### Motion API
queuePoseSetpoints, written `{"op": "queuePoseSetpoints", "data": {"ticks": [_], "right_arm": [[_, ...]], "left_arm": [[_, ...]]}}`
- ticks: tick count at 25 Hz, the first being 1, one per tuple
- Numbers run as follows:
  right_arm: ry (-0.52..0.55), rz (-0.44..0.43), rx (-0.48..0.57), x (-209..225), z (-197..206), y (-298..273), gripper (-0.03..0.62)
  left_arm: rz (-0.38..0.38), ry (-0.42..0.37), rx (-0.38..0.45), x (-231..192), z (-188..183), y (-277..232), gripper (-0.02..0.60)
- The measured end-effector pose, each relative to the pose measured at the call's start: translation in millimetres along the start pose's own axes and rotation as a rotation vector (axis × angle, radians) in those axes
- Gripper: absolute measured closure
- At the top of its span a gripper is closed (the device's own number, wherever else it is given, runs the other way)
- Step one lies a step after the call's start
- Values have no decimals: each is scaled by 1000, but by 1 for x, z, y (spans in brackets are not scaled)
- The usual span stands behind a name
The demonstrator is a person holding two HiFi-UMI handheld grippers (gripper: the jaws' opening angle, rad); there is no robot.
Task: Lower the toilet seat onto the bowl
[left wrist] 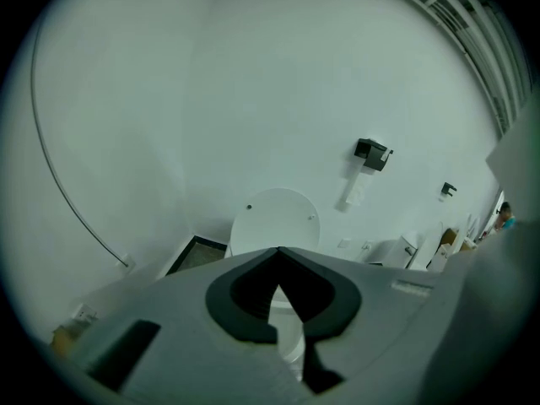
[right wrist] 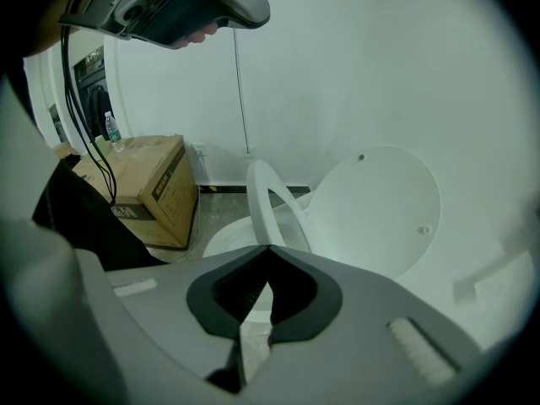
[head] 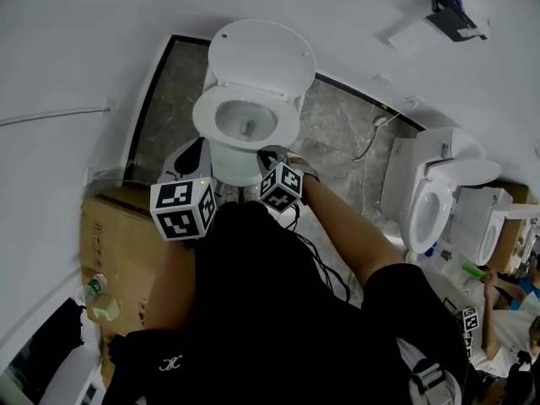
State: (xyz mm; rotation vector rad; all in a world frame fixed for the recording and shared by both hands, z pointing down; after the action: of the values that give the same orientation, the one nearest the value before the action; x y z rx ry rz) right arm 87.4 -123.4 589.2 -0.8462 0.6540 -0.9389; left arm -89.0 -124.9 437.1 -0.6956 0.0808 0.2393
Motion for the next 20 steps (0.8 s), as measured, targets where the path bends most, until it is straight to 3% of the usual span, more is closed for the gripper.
{"op": "queuePoseSetpoints", "data": {"ticks": [14, 20], "right_arm": [[-12, -228, -162, -67, 38, -58, 586], [-72, -318, -241, -92, 61, -98, 586]], "left_arm": [[-41, 65, -75, -24, 43, -7, 575], [-36, 92, -126, -34, 73, -22, 575]]}}
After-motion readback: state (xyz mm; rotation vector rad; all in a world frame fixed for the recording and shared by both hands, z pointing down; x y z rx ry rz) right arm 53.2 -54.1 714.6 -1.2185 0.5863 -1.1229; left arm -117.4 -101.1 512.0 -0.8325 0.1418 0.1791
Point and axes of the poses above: the fingertips, and each gripper's own axes: y backward along the fingers, x to its right, z out of its underside, the point moved 9 cm from there along y, backward along the fingers, and after that the axes turned 5 degrees about -z, right-handed, at the moved point
